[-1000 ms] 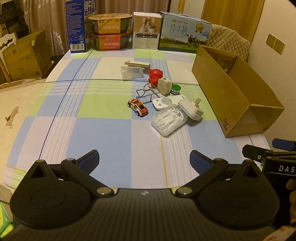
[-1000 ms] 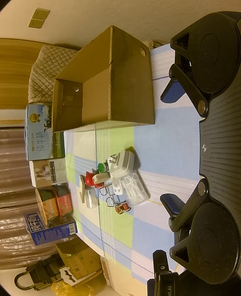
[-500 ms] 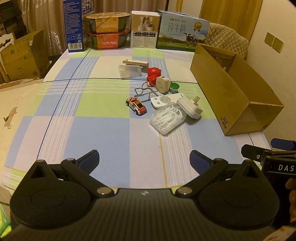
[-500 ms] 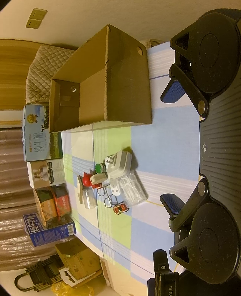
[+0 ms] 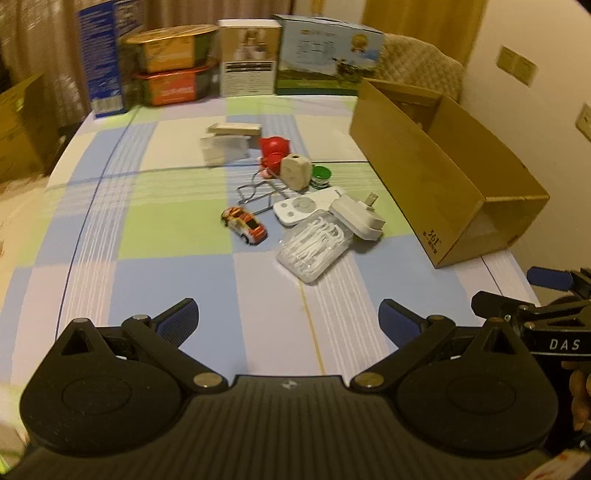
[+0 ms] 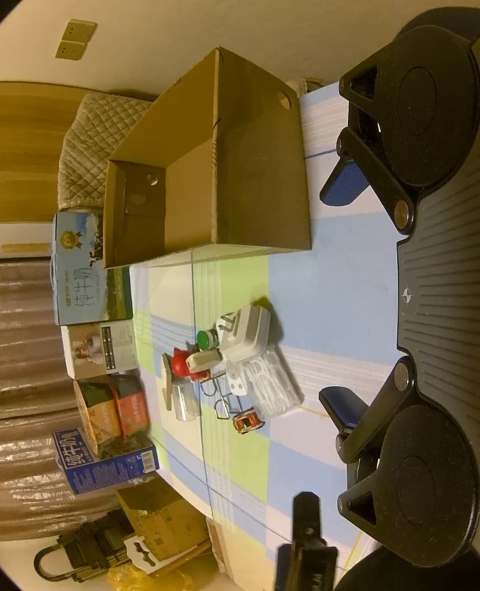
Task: Organize rigid objects
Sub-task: 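Grasp the clear floss-pick box with the left tool while the right tool grasps the white plug charger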
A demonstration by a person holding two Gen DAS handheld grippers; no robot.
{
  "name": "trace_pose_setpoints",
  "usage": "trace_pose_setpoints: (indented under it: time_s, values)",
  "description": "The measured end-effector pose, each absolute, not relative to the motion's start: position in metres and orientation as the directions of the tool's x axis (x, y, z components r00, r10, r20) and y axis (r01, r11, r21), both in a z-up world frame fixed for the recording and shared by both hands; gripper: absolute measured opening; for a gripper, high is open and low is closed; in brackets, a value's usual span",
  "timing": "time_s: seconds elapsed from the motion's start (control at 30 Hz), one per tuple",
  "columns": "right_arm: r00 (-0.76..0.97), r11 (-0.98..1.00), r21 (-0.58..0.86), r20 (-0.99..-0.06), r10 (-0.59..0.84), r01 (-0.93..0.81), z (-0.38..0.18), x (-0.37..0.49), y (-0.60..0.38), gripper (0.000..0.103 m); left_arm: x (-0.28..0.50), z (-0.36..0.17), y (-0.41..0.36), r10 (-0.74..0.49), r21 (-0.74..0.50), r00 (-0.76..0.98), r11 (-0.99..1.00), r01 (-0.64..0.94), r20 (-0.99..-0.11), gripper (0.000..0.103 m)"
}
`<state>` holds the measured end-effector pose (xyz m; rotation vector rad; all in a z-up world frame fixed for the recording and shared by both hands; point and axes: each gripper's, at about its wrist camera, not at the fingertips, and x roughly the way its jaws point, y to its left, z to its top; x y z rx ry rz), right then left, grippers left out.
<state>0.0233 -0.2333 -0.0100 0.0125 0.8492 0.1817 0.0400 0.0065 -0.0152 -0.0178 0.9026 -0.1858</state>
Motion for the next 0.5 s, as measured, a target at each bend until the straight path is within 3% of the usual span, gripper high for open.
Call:
trace_pose_setpoints:
  time_s: [0.37, 0.5]
  values:
    - [0.628, 0.98, 0.089, -0.757, 0.181, -0.176, -0.033, 0.041, -0.231, 0.101, 0.099, -0.042, -0.003, -0.323, -0.106, 0.485, 0.901, 0.422, -0.813, 0.102]
    - [0.617, 0.98, 0.084, -0.766, 0.18, -0.182, -0.042, 0.049, -0.231, 0.1, 0.119, -0.059, -0.011, -0.304, -0.046, 0.456, 0.869, 0.493, -0.837, 0.09]
